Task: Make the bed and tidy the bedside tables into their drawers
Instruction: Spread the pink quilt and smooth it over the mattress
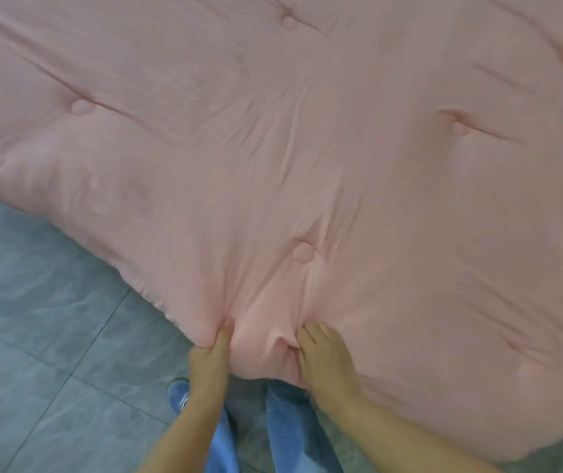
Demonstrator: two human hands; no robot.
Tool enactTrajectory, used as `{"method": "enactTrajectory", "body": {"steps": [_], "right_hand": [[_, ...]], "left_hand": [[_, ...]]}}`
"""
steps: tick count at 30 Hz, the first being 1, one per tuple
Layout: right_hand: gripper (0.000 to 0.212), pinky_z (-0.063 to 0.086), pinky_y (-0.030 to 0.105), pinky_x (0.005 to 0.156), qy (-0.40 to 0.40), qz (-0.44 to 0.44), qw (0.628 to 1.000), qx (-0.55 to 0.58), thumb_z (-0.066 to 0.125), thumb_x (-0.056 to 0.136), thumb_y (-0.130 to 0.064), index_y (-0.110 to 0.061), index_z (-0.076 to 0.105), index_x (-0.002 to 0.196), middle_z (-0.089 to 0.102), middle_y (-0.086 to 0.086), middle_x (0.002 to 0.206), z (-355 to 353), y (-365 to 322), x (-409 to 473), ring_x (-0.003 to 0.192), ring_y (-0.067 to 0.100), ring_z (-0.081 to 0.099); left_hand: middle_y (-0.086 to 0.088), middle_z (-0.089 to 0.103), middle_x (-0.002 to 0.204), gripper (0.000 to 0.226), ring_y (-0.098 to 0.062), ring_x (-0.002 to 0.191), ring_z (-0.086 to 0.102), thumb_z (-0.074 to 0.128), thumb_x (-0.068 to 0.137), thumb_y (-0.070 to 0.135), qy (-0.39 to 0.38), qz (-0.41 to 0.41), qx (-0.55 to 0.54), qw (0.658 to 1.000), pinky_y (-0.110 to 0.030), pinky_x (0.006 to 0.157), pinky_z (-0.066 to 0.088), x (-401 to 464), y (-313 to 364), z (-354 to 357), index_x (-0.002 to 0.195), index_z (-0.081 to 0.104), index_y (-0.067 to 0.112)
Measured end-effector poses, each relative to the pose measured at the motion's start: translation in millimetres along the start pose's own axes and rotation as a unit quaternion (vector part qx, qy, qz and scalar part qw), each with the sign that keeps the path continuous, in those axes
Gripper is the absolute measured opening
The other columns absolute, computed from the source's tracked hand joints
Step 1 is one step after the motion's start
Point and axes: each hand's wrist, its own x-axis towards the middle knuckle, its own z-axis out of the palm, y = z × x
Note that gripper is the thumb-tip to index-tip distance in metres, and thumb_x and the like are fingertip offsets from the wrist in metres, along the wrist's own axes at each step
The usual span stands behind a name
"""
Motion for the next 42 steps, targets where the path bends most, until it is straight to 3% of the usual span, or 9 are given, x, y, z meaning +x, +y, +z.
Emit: {"method": "enactTrajectory", "body": {"steps": [3, 7, 11, 16, 21, 28, 31, 36, 42], "right_hand": [[0.030, 0.047, 0.034, 0.072, -0.116, -0.005, 0.990, -0.077, 0.078, 0.069, -0.024, -0.022, 0.064, 0.096, 0.061, -0.001, 0.095, -4, 3, -1, 0.088, 0.023, 0.057], [0.056, 0.036, 0.041, 0.104, -0.270, -0.009, 0.963, 0.011, 0.048, 0.091, -0.030, -0.020, 0.037, 0.145, 0.046, 0.007, 0.133, -25, -21, 17, 0.122, 0.030, 0.044], [0.055, 0.039, 0.037, 0.105, -0.213, 0.059, 0.968, 0.118, 0.049, 0.089, -0.022, -0.019, 0.041, 0.144, 0.048, 0.010, 0.135, -54, -61, 48, 0.124, 0.031, 0.047], [0.055, 0.037, 0.039, 0.109, -0.208, 0.133, 0.961, 0.123, 0.047, 0.091, -0.020, -0.016, 0.039, 0.145, 0.045, 0.016, 0.143, -100, -123, 88, 0.131, 0.033, 0.045], [0.042, 0.039, 0.035, 0.106, -0.147, 0.063, 0.975, 0.153, 0.046, 0.092, -0.015, -0.015, 0.054, 0.134, 0.054, 0.010, 0.135, -146, -205, 117, 0.123, 0.028, 0.051], [0.054, 0.040, 0.037, 0.105, -0.144, -0.020, 0.981, 0.128, 0.054, 0.083, -0.015, -0.021, 0.050, 0.136, 0.051, 0.005, 0.134, -148, -312, 164, 0.123, 0.027, 0.049], [0.058, 0.040, 0.040, 0.104, -0.146, 0.001, 0.985, 0.095, 0.057, 0.085, -0.020, -0.022, 0.042, 0.140, 0.046, 0.006, 0.133, -135, -334, 199, 0.123, 0.030, 0.047], [0.058, 0.044, 0.040, 0.096, -0.127, 0.090, 0.987, 0.043, 0.065, 0.085, -0.032, -0.026, 0.039, 0.137, 0.042, 0.004, 0.132, -111, -334, 281, 0.119, 0.026, 0.047], [0.068, 0.049, 0.038, 0.082, -0.152, 0.148, 0.977, 0.036, 0.064, 0.073, -0.060, -0.023, 0.042, 0.126, 0.044, 0.001, 0.124, -91, -324, 328, 0.112, 0.025, 0.049]], "left_hand": [[-0.008, 0.068, 0.094, 0.054, -0.032, 0.094, 0.066, 0.067, 0.069, 0.056, -0.058, -0.068, 0.110, 0.990, -0.046, 0.088, 0.053, 28, -30, -13, 0.101, 0.061, 0.012], [-0.009, 0.057, 0.071, 0.019, -0.024, 0.065, 0.056, 0.062, 0.091, 0.022, -0.033, -0.117, 0.097, 0.988, -0.032, 0.064, 0.047, 36, -5, -28, 0.080, 0.051, 0.010], [-0.004, 0.059, 0.078, 0.009, -0.016, 0.062, 0.054, 0.051, 0.097, 0.018, -0.047, -0.071, 0.062, 0.994, -0.026, 0.058, 0.038, 23, 65, -58, 0.089, 0.050, 0.013], [-0.001, 0.061, 0.080, 0.011, -0.015, 0.066, 0.056, 0.047, 0.098, 0.019, -0.042, -0.031, 0.036, 0.998, -0.026, 0.059, 0.039, -5, 143, -130, 0.104, 0.053, 0.013], [-0.002, 0.064, 0.085, 0.009, -0.015, 0.070, 0.060, 0.050, 0.094, 0.019, -0.053, -0.045, 0.011, 0.997, -0.027, 0.068, 0.046, -22, 192, -203, 0.089, 0.057, 0.017], [-0.003, 0.068, 0.093, 0.015, -0.020, 0.088, 0.066, 0.051, 0.094, 0.021, -0.071, -0.057, 0.021, 0.996, -0.035, 0.090, 0.049, 4, 225, -263, 0.103, 0.060, 0.015], [-0.005, 0.069, 0.099, 0.019, -0.024, 0.101, 0.066, 0.052, 0.094, 0.022, -0.076, -0.069, 0.040, 0.994, -0.038, 0.094, 0.049, 30, 242, -273, 0.107, 0.062, 0.013], [-0.006, 0.068, 0.107, 0.021, -0.022, 0.091, 0.066, 0.050, 0.095, 0.025, -0.061, -0.090, 0.071, 0.992, -0.037, 0.091, 0.048, 106, 286, -282, 0.110, 0.059, 0.014], [-0.026, 0.063, 0.115, 0.023, -0.017, 0.072, 0.064, 0.054, 0.095, 0.029, -0.048, -0.147, -0.055, 0.986, -0.034, 0.072, 0.052, 184, 324, -288, 0.104, 0.060, 0.008]]}}
